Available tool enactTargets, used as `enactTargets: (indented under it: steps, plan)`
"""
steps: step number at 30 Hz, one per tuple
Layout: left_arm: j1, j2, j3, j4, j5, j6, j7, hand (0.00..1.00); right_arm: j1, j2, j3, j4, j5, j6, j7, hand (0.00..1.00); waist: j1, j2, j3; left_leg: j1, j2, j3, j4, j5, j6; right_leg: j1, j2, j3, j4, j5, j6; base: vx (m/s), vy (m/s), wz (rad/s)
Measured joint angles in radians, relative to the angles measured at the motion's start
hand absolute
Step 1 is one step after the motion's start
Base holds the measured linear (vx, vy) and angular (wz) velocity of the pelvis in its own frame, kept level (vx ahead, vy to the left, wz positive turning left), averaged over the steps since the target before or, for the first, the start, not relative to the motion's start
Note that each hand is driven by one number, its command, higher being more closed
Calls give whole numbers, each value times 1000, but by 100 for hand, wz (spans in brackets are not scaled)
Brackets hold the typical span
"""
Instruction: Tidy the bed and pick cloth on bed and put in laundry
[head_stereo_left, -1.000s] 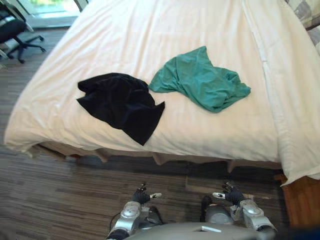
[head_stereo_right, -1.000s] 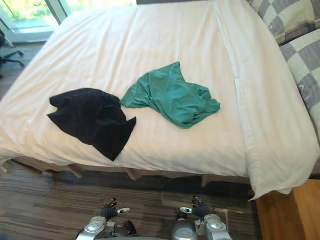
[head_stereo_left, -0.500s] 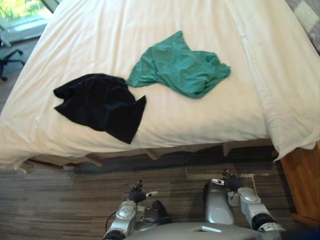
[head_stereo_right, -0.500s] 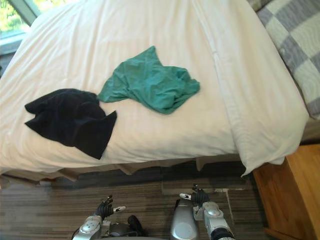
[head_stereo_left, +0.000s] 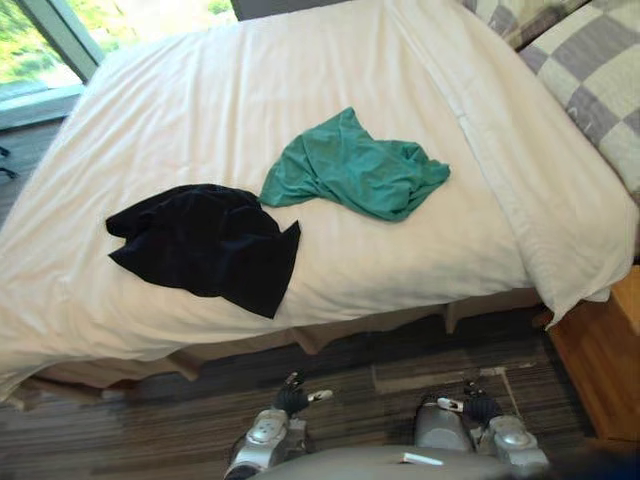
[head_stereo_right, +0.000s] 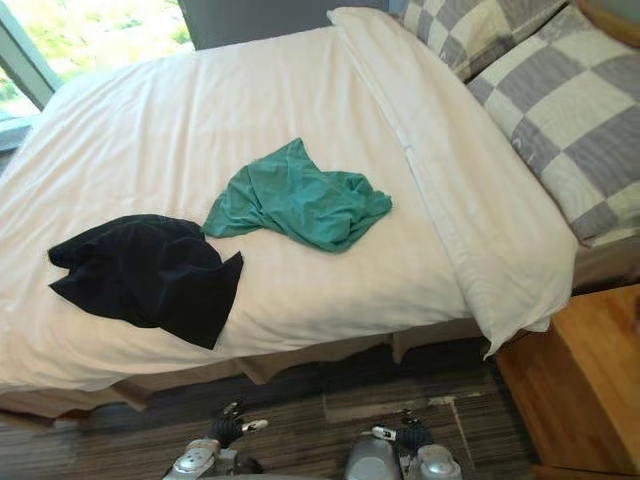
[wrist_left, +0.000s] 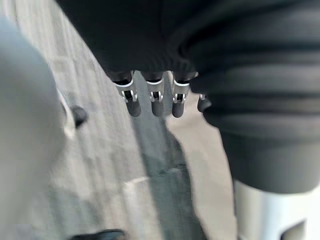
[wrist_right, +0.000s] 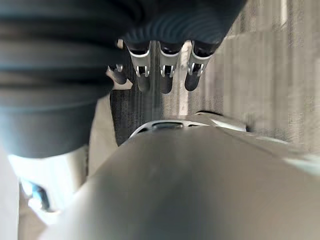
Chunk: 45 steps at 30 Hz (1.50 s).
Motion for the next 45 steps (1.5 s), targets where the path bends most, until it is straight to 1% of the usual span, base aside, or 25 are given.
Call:
enactTargets:
  steps: [2, 3, 7, 8, 9, 15, 17, 19, 20, 21, 22, 24, 26, 27, 30, 31, 34, 36, 37, 39, 40, 42, 43, 44, 45]
  plan:
    - [-9, 2, -27, -1, 21, 14, 1, 0, 1, -3, 23, 14, 15, -5, 2, 0, 12, -8, -5, -10, 2, -6, -9, 10, 2, 27, 15, 1, -71, 39, -21, 167, 46, 30]
    - [-14, 6, -36, -1, 28, 23, 6, 0, -7, -12, 41, 16, 37, -7, 5, 0, 15, -2, -3, -23, 1, -12, -9, 15, 9, 35, 17, 1, -97, 51, -28, 136, 39, 19]
    - [-17, -1, -36, -6, 37, 59, 36, 0, -9, -18, 47, 27, 119, -16, 8, 0, 13, 5, 0, -30, -1, -32, -10, 30, 30, 70, 17, -13, -130, 54, -31, 101, 7, 28]
    - [-14, 1, -34, -6, 37, 59, 45, 0, -8, -18, 47, 35, 131, -15, 7, 0, 15, 5, 1, -18, -3, -31, -12, 35, 36, 90, 16, -15, -139, 54, -31, 65, -7, 16]
    - [24, -11, 48, -1, 78, 29, 21, 0, 54, -5, -7, 38, 138, 17, 5, 0, 41, 9, -26, 60, -39, -30, -140, 87, 42, 171, 12, -11, -241, 105, -11, 29, -1, 9]
    - [27, -13, 68, 0, 71, 29, 21, 0, 54, -4, -8, 38, 150, 17, 5, 0, 41, 8, -26, 60, -39, -30, -140, 87, 42, 171, 12, -12, -241, 104, -10, 0, 0, 0]
    - [35, -14, 108, 0, -12, 25, 22, 0, 66, 1, -14, 36, 217, 15, 7, 0, 44, 6, -26, 65, -39, -30, -140, 86, 43, 170, 11, -12, -230, 97, -10, 0, 0, 0]
    - [50, -13, 135, 0, -73, 11, 27, 0, 75, 9, -30, 37, 267, 5, 3, 0, 44, 2, -23, 73, -39, -30, -140, 85, 46, 171, 9, -12, -211, 85, -10, 1, -1, 2]
    - [65, -11, 157, -2, -145, -8, 33, 0, 82, 18, -54, 27, 313, -22, -4, 0, 44, -5, -21, 78, -40, -34, -138, 84, 47, 171, 5, -16, -192, 72, -10, 4, -4, 6]
    - [69, -12, 170, -10, -177, -17, 37, 0, 86, 23, -60, 20, 320, -36, -9, 0, 44, -9, -20, 80, -40, -35, -135, 83, 48, 171, 3, -17, -184, 67, -10, 0, -4, 10]
    - [78, -13, 189, -39, -216, -31, 51, 0, 93, 30, -66, 1, 322, -62, -24, 0, 43, -15, -16, 80, -43, -40, -131, 83, 48, 170, -2, -22, -169, 58, -9, -12, -4, 17]
    - [113, -15, 236, -171, -287, -81, 95, 0, 115, 40, -63, -98, 317, -128, -80, 0, 46, -28, -14, 69, -51, -60, -128, 83, 48, 159, -16, -40, -138, 42, -5, -45, 3, 25]
    - [123, -9, 281, -314, -339, -119, 146, 0, 116, 33, -56, -214, 296, -158, -144, 0, 56, -40, -19, 52, -58, -69, -124, 83, 48, 140, -28, -46, -125, 34, -1, -54, 21, 18]
    - [120, 7, 293, -405, -366, -137, 171, 0, 115, 19, -39, -302, 278, -168, -176, 0, 63, -44, -21, 42, -64, -80, -124, 82, 49, 136, -37, -63, -125, 32, 3, -33, 25, 25]
    - [115, 43, 340, -597, -407, -173, 196, 0, 119, -21, -30, -487, 201, -168, -233, 0, 70, -57, -24, 14, -75, -91, -127, 81, 54, 121, -47, -77, -130, 25, -1, -5, 33, 24]
    - [116, 46, 354, -628, -415, -182, 196, 0, 119, -25, -32, -515, 187, -167, -238, 0, 72, -60, -26, 7, -75, -92, -128, 81, 54, 116, -47, -78, -132, 26, -1, 48, 33, 12]
    - [137, 51, 418, -746, -414, -212, 196, 0, 123, -29, -82, -615, 155, -155, -231, 0, 73, -70, -30, -20, -83, -112, -126, 83, 49, 119, -51, -98, -147, 38, 12, 141, 19, 17]
    - [148, 50, 419, -774, -410, -224, 195, 0, 124, -32, -96, -628, 155, -151, -224, 0, 73, -71, -29, -21, -84, -112, -126, 82, 50, 120, -53, -99, -147, 39, 12, 158, 21, 9]
    - [151, 44, 419, -836, -393, -237, 189, 0, 134, -47, -100, -653, 150, -147, -214, 0, 74, -71, -30, -34, -83, -113, -100, 62, 53, 124, -54, -98, -146, 39, 11, 123, 20, 11]
    - [151, 42, 420, -885, -373, -247, 179, 0, 142, -49, -119, -683, 135, -146, -199, 0, 74, -72, -29, -43, -81, -115, -81, 47, 52, 126, -55, -98, -145, 40, 11, 107, 18, 11]
    - [149, 42, 428, -960, -307, -259, 175, 0, 145, -55, -146, -724, 135, -146, -180, 0, 71, -72, -27, -56, -80, -125, -54, 27, 52, 127, -57, -98, -141, 40, 11, 92, 19, 11]
    - [144, 43, 434, -995, -258, -260, 175, 0, 144, -59, -168, -740, 136, -146, -170, 0, 70, -70, -25, -72, -80, -135, -30, 12, 54, 125, -60, -99, -134, 40, 11, 66, 26, 15]
    - [130, 44, 439, -1011, -208, -260, 183, 0, 142, -60, -185, -751, 137, -146, -159, 0, 70, -69, -22, -88, -80, -140, -10, 4, 55, 118, -63, -99, -123, 40, 11, 43, 41, 20]
    - [94, 53, 439, -1026, -148, -260, 202, 0, 136, -64, -196, -777, 137, -146, -144, 0, 71, -67, 0, -112, -81, -142, 18, -5, 59, 99, -71, -99, -100, 40, 10, 28, 41, 20]
    - [78, 58, 439, -1028, -126, -260, 210, 0, 133, -68, -196, -785, 136, -145, -142, 0, 70, -66, 9, -123, -83, -144, 28, -7, 62, 92, -74, -99, -93, 40, 10, 4, 41, 15]
